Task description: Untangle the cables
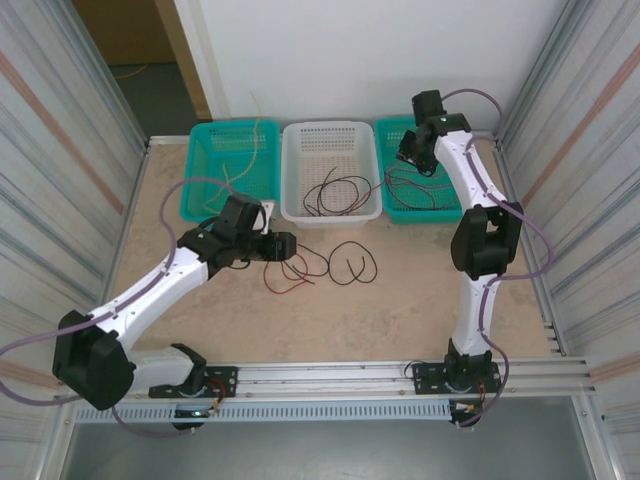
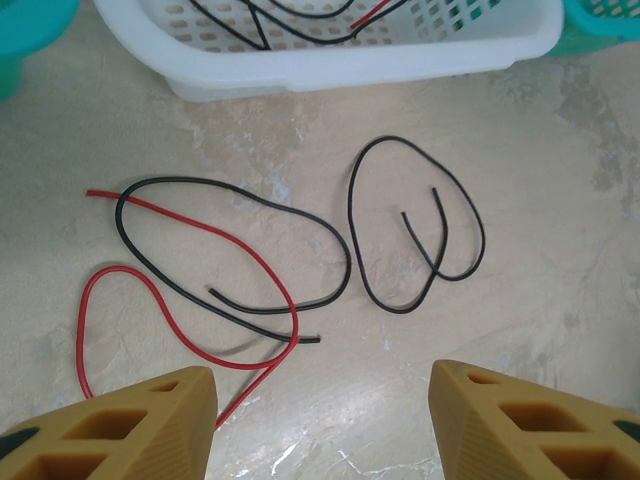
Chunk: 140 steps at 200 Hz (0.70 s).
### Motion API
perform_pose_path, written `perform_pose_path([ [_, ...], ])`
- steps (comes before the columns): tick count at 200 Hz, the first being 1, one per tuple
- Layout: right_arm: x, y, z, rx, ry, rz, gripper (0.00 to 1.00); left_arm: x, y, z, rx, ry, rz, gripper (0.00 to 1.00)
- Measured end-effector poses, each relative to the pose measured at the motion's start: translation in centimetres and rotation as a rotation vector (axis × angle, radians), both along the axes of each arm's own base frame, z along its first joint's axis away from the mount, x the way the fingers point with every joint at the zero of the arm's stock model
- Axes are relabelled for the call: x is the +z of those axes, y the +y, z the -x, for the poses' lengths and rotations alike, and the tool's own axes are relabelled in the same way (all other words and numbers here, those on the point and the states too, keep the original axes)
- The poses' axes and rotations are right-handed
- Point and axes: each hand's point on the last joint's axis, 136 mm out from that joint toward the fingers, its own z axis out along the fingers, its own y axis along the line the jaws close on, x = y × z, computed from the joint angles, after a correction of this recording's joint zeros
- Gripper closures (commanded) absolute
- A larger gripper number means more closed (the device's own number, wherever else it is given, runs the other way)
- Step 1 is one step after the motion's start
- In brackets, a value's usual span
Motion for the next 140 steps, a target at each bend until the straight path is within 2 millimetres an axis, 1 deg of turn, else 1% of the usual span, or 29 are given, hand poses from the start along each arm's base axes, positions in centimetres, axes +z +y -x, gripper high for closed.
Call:
perform_pose_path([
  [8, -0.4, -0.1, -0.1, 0.002, 0.008, -0.001, 0.57, -0.5, -0.1, 0.0, -0.004, 0.013, -0.008, 0.42],
  [21, -1.1, 0.6, 0.2, 0.019, 0.025, 0.008, 0.55, -1.2, -0.2, -0.2, -0.008, 0.030, -0.021, 0.42],
  [39, -2.0, 2.5, 1.3, 0.056, 0.049, 0.034, 0.55, -1.7, -0.2, -0.3, -0.008, 0.045, -0.030, 0.42],
  [58, -2.8, 4.5, 3.0, 0.095, 0.074, 0.082, 0.57, -1.7, -0.4, -0.5, -0.008, 0.046, -0.028, 0.43],
  [86, -2.6, 7.6, 5.1, 0.122, 0.074, 0.116, 0.61, -1.4, -0.4, -0.7, -0.006, 0.041, -0.022, 0.42],
  [105, -2.3, 9.6, 5.8, 0.113, 0.059, 0.120, 0.63, -1.5, -0.3, -0.8, -0.004, 0.043, -0.026, 0.41],
  [124, -2.5, 11.2, 6.5, 0.092, 0.055, 0.117, 0.65, -2.0, -0.3, -0.8, -0.014, 0.069, -0.049, 0.43],
  [140, -2.8, 12.0, 6.8, 0.064, 0.060, 0.106, 0.66, -2.7, -0.6, -0.9, -0.030, 0.096, -0.067, 0.43],
])
